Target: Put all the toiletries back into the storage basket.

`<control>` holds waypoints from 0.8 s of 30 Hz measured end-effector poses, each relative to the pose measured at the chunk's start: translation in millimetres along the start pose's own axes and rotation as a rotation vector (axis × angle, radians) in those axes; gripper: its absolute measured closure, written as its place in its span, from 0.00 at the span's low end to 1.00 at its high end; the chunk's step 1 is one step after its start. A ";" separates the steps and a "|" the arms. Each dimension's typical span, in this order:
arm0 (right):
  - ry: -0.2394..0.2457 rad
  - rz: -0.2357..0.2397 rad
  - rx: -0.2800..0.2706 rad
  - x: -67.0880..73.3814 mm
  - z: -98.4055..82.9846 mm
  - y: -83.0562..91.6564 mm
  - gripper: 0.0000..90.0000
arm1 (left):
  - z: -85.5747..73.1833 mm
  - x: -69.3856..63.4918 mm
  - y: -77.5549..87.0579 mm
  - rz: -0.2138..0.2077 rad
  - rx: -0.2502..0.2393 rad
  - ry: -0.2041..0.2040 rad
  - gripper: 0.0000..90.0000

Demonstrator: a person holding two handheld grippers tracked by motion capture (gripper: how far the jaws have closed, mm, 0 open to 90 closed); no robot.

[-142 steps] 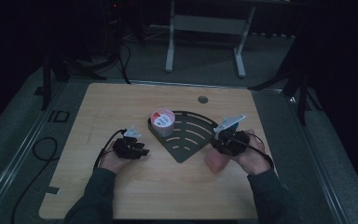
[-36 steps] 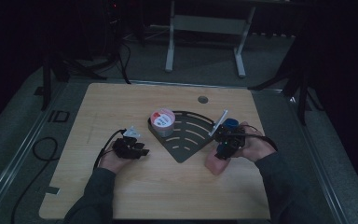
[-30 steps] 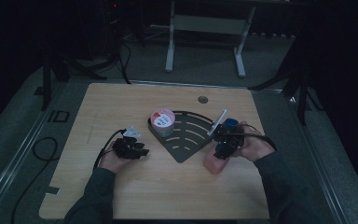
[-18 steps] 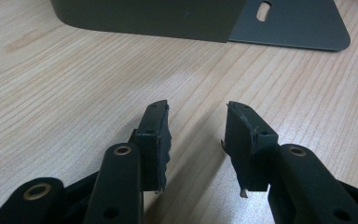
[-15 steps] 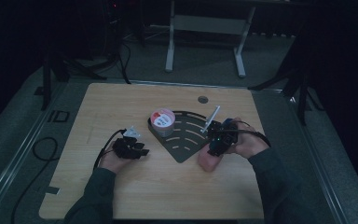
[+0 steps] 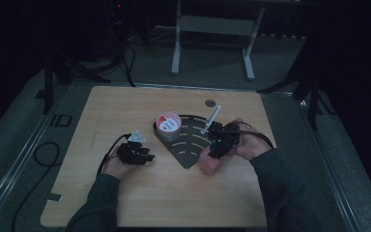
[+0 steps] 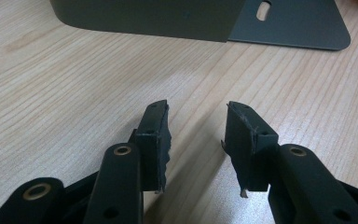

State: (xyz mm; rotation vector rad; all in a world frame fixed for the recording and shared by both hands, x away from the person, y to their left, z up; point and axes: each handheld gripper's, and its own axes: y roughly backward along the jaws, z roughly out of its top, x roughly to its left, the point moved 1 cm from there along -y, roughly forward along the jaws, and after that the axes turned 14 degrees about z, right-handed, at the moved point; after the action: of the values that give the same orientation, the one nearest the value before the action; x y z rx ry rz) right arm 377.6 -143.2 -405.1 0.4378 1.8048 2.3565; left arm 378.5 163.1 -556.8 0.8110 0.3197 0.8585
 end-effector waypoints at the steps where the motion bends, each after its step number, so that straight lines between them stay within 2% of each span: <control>1: 0.001 0.000 0.003 0.6 1.3 0.0 0.53 | 0.0 0.0 0.0 0.000 0.000 -0.001 0.66; 24: 0.028 -0.004 0.006 -1.3 26.1 0.5 0.53 | 0.0 0.2 0.0 -0.001 0.000 0.000 0.66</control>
State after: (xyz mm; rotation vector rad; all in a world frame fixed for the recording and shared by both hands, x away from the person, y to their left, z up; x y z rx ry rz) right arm 387.0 -119.7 -398.6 0.4029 1.8236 2.3668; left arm 378.6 163.2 -556.8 0.8105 0.3199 0.8576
